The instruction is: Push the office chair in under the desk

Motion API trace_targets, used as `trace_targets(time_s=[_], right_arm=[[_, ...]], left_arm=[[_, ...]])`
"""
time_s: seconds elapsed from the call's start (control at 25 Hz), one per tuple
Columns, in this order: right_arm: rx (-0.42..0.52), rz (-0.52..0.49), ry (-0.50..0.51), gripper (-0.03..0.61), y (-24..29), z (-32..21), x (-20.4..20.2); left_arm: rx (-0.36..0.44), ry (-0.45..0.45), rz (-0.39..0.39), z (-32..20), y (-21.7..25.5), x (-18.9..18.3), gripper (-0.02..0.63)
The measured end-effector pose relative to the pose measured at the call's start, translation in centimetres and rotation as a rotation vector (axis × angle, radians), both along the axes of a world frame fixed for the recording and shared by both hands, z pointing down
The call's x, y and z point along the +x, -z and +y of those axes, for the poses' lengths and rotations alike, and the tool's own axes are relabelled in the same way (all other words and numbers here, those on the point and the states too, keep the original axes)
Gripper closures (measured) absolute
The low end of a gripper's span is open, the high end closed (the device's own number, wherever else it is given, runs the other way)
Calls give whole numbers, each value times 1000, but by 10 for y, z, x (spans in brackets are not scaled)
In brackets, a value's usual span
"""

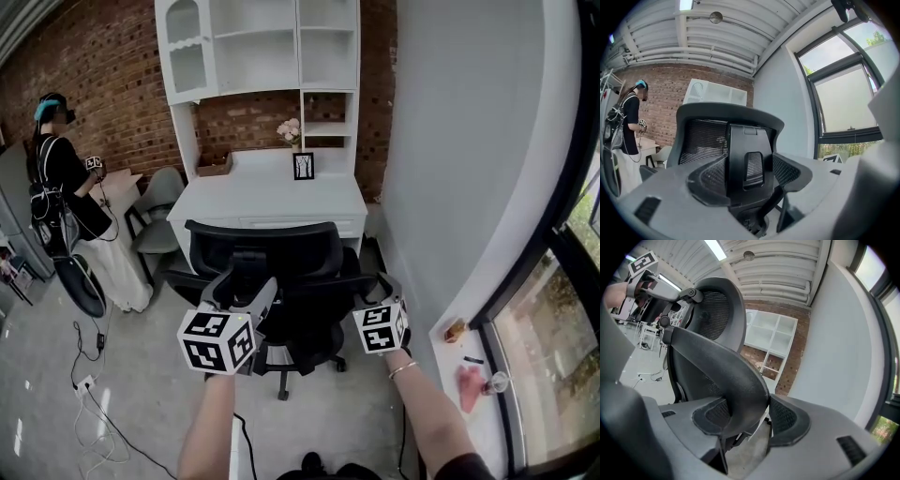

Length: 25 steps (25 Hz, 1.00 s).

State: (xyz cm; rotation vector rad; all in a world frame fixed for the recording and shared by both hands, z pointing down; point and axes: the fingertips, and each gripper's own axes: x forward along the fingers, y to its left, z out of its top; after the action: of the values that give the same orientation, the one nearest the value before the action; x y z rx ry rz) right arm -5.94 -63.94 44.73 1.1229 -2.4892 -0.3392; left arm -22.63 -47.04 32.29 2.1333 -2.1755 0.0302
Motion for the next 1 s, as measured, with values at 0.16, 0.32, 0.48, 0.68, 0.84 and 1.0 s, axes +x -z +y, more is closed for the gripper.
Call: trace_targets(time_s=[0.16,0.32,0.48,0.68,0.84,1.0], right_arm=[[-8,7,-15,336,1,-14,-14],[-2,7,-12,336,1,-24,-29],[4,-1,-25,336,2,-39,-36],[7,-17,-33,336,3,-48,-38],[7,-11,-27,336,3,-49,-35],[0,-11,-16,336,2,-46,-33]], left_arm=[[1,-8,-1,-14,2,-14,331],[1,-7,2,-26,1,-30,331],[0,-29,8,-42,1,-38,330],[11,-72,-2,-48,4,-33,330],[15,-81,6,-48,3,-29,330],[20,-77,17,-44,2,-28,330]])
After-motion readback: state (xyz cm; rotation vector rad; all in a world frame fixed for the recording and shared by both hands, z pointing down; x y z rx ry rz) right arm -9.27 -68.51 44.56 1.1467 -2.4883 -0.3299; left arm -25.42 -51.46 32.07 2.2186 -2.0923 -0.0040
